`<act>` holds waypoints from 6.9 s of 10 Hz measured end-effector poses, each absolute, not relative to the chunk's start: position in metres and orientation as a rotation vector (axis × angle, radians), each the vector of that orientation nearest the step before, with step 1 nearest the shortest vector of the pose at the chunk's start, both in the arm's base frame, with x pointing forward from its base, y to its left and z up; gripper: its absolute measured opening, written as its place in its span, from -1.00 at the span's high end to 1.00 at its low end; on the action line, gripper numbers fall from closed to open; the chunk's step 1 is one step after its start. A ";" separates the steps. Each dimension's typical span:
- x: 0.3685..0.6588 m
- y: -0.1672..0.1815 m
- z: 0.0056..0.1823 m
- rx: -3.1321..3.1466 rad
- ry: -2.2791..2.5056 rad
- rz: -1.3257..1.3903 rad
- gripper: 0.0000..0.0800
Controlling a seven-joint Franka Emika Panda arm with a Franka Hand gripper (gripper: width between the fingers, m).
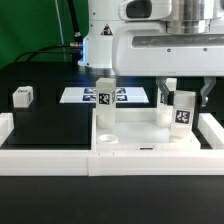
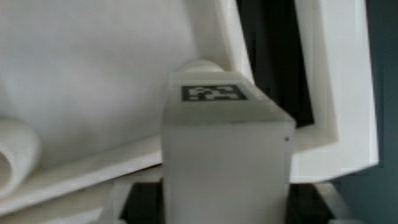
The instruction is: Assemble square table
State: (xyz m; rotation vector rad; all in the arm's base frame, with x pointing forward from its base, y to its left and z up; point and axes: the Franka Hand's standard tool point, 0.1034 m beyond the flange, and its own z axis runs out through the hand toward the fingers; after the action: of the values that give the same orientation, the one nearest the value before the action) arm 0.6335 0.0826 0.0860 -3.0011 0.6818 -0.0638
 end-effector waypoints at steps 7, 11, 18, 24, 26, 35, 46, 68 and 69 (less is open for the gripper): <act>0.633 0.100 0.086 -2.344 1.907 -0.070 0.27; 0.630 0.102 0.085 -2.338 1.910 -0.060 0.03; 0.630 0.124 0.081 -2.870 1.080 -0.132 -0.62; 0.635 0.111 0.082 -3.117 0.208 -0.192 -0.62; 0.635 0.111 0.082 -3.115 0.225 -0.192 -0.56; 0.630 0.108 0.080 -2.561 1.644 -0.098 0.27; 0.629 0.119 0.088 -2.750 1.230 -0.173 -0.62; 0.631 0.115 0.071 -2.030 2.388 0.047 0.27; 0.627 0.114 0.067 -2.245 2.191 0.041 -0.12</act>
Offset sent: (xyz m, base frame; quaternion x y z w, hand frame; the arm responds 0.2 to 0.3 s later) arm -0.0067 0.0108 -0.0143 0.0006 0.0226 0.2865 0.9578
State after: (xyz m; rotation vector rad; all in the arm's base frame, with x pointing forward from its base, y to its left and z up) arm 0.6270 0.1139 0.0673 -2.2448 2.1906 0.0410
